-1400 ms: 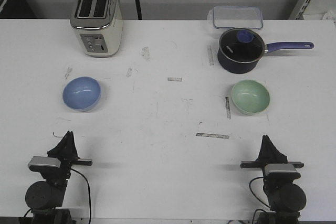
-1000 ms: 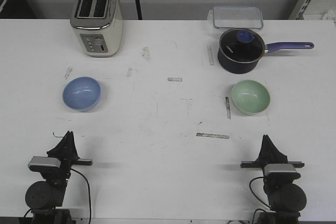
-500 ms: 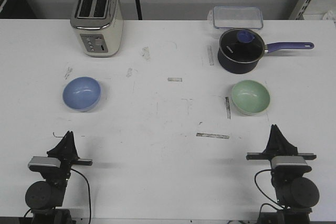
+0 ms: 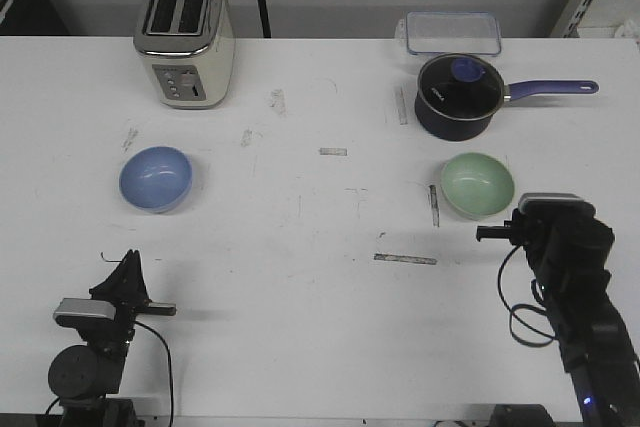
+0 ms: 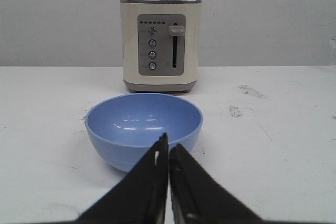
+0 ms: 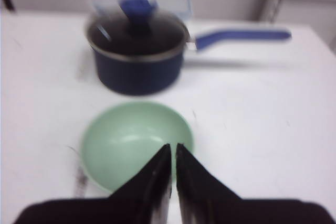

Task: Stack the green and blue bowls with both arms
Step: 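Reach the right gripper forward and grasp the pale green bowl's rim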

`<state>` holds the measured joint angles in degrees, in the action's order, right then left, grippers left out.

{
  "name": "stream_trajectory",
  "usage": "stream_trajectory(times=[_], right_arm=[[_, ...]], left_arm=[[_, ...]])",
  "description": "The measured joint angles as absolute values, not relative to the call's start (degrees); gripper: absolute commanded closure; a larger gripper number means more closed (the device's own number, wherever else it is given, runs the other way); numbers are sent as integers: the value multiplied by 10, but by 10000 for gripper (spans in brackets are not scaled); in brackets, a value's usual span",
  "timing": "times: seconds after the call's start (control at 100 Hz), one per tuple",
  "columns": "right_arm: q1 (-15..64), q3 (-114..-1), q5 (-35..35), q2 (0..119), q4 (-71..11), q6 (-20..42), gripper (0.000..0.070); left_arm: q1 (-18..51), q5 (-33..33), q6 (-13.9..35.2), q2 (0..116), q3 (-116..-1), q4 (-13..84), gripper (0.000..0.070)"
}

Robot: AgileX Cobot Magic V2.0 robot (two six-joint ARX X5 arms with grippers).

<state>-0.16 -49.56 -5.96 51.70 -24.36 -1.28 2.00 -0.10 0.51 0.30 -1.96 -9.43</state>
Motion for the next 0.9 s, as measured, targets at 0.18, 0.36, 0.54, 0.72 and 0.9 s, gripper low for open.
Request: stream_trajectory(times=[0.18,0.36,0.54,0.72,0.9], right_arm=[[-5,-595,-56,622,-334,-13,688],[-32,-704,-52,738,-432,-8,689],[-73,-788,10,827,-482,18,670],[-110,-808,104,873,-469,21,244],[-129,-808,126,907,-468,19,221]], left_arm=[[20,-1,5,3,-20,-94,699],[20,-1,5,3,-20,-94,699],[20,-1,5,3,-20,-94,699],[20,-1,5,3,-20,-94,699],[20,-1,5,3,-20,-94,699]])
